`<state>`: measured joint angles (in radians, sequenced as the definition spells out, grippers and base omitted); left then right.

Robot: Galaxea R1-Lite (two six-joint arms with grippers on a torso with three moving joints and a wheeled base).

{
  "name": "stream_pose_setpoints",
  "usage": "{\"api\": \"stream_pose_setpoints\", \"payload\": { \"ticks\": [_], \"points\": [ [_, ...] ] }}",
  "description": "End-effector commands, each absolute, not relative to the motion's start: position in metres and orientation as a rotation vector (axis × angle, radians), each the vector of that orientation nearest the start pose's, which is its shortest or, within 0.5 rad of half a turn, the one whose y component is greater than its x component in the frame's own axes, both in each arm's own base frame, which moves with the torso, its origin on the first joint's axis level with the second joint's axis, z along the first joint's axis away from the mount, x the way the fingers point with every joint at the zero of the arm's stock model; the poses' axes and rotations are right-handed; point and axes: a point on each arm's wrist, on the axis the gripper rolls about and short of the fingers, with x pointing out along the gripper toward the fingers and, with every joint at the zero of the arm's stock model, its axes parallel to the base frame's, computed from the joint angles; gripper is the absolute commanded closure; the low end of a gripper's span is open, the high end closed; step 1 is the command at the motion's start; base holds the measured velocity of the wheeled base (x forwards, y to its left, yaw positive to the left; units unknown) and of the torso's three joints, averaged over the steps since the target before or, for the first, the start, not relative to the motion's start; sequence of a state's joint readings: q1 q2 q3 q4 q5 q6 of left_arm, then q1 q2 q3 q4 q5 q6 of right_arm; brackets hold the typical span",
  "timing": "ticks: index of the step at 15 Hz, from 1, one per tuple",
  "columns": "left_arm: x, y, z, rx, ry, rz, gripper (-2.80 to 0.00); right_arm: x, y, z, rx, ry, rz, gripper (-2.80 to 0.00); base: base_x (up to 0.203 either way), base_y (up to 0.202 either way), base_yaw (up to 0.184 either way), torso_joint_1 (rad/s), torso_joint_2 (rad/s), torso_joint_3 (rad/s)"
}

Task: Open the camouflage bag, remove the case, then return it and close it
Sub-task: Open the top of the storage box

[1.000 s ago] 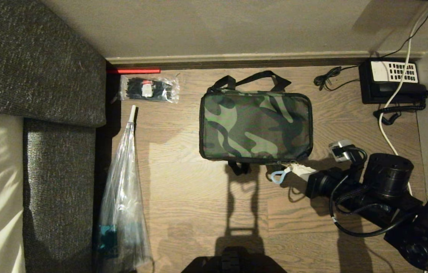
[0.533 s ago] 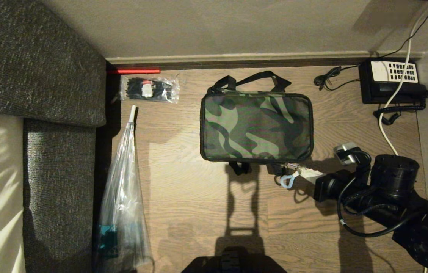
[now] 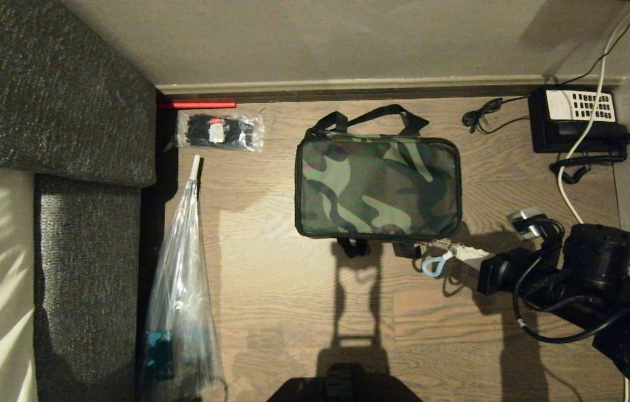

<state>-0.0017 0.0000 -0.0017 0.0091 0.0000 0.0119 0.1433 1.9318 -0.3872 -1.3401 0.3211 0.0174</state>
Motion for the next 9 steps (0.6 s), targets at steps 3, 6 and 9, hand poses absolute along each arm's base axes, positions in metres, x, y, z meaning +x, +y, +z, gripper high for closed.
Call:
{"api": "stream_pose_setpoints", "payload": {
  "ticks": [3,6,9],
  "points": [
    [-0.023,0.0,0.075,0.012,0.008,-0.002,0.0,0.281,0.029,0.089,0.0,0.216,0.42,0.0,0.0,0.0,0.0,0.0,0.0,0.0],
    [-0.023,0.0,0.075,0.012,0.008,-0.002,0.0,0.283,0.02,0.088,0.004,0.22,0.388,0.0,0.0,0.0,0.0,0.0,0.0,0.0],
    [-0.023,0.0,0.075,0.012,0.008,-0.002,0.0,0.285,0.015,0.091,0.004,0.206,0.372,0.0,0.0,0.0,0.0,0.0,0.0,0.0]
  ]
}}
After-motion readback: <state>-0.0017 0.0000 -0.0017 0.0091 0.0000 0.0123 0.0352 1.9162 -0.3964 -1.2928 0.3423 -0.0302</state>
